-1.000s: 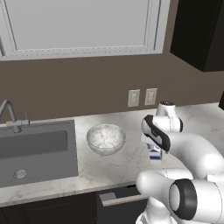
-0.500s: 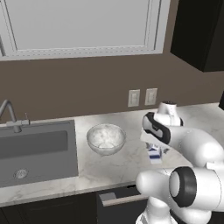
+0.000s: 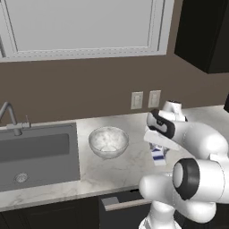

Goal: Gather the eggs and milk located in the vicinity of the sink area and place them right next to the bowl.

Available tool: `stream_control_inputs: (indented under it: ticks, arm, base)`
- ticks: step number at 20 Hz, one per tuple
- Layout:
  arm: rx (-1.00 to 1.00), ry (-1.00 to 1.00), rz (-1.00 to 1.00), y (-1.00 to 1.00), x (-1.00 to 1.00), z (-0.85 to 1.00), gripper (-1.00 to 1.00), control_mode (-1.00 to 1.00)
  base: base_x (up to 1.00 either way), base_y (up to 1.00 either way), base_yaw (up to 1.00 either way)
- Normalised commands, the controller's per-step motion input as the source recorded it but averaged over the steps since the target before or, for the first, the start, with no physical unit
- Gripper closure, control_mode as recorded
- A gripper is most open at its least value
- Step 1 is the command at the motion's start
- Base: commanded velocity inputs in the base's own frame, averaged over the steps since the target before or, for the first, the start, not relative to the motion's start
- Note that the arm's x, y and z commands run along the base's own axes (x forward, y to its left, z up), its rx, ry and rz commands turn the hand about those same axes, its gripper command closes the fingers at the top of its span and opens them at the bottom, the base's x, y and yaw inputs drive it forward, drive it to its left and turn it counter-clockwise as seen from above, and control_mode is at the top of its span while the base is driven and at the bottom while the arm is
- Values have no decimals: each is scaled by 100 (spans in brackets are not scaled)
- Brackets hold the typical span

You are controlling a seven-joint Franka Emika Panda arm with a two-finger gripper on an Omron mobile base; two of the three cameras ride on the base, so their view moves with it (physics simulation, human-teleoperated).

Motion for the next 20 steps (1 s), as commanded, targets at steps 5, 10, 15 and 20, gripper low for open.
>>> stream_control_inputs:
  ticks: [5,10,15,20]
  arm:
    - [0,-7,0,-1,-11,29,100,-100]
    - [5,-20,4,-3,-20,55,100,-100]
    - [5,-3,12,-4,-33,32,100,-100]
    - [3,0,19,4,-1,48,100,-100]
  base:
    - [0,0,0]
    - [0,0,0]
    - [0,0,0]
    - [0,0,0]
